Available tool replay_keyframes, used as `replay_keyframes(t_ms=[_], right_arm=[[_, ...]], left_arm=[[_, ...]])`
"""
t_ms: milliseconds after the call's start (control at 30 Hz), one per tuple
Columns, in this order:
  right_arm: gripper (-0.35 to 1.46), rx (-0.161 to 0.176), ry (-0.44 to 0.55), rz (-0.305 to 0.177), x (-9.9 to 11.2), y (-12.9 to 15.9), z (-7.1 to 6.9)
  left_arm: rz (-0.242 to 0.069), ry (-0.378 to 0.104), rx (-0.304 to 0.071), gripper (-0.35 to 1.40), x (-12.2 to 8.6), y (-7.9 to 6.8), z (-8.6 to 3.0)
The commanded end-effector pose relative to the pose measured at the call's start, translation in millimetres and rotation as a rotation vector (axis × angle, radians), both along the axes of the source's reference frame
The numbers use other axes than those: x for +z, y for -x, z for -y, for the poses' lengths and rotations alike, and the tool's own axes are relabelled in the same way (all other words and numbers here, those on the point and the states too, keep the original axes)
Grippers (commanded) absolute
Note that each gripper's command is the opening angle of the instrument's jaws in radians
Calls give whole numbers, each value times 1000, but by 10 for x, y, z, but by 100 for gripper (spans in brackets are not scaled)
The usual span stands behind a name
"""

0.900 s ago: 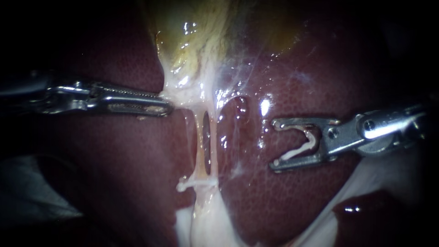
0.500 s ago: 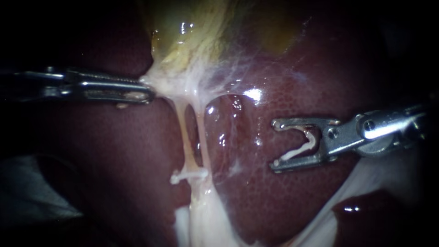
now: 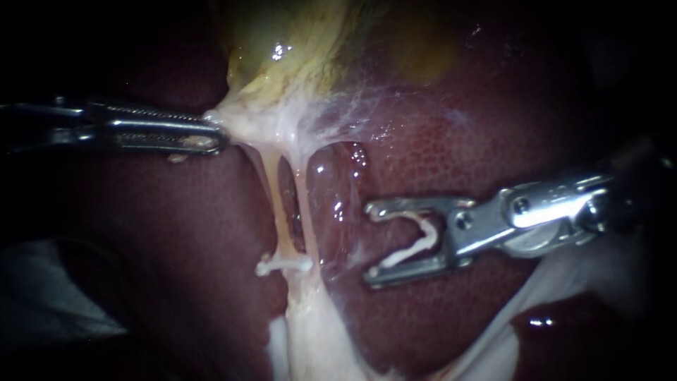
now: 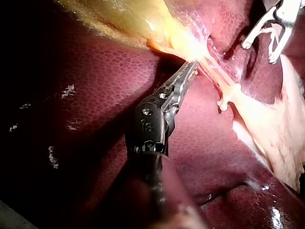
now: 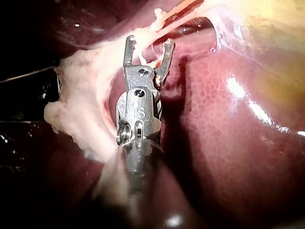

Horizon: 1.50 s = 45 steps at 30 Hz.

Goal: Clipping second clip left tube

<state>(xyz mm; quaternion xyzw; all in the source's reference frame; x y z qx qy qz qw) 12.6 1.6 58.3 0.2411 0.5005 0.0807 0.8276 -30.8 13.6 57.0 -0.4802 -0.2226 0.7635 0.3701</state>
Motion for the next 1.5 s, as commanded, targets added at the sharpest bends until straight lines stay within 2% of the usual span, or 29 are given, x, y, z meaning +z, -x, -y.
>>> replay_keyframes(t_ms=[33, 167, 367, 533, 733, 800, 967, 1200, 1500], right_arm=[[49, 6, -11, -1, 3, -8, 1], [49, 6, -44, -11, 15, -33, 6], [50, -5, -79, -17, 37, -59, 22], [49, -14, -101, -20, 58, -64, 26], [49, -11, -132, -19, 79, -59, 23], [49, -21, -150, -32, 83, -59, 22], [48, -20, -203, -92, 89, -64, 18], [47, -24, -287, -168, 92, -93, 12], [47, -23, -356, -239, 79, -111, 19]], left_arm=[[-3, 1, -3, -35, 0, 0, 0], [-3, 2, -3, -35, 1, 1, 1], [-3, 2, -3, -35, 1, 1, 1], [-3, 2, -3, -35, 1, 1, 1], [-4, 3, -3, -35, 2, 2, 2], [-4, 3, -3, -35, 2, 2, 2], [-4, 3, -4, -35, 3, 2, 2], [-4, 3, -4, -35, 3, 2, 2], [-4, 3, -4, -35, 3, 2, 2]])
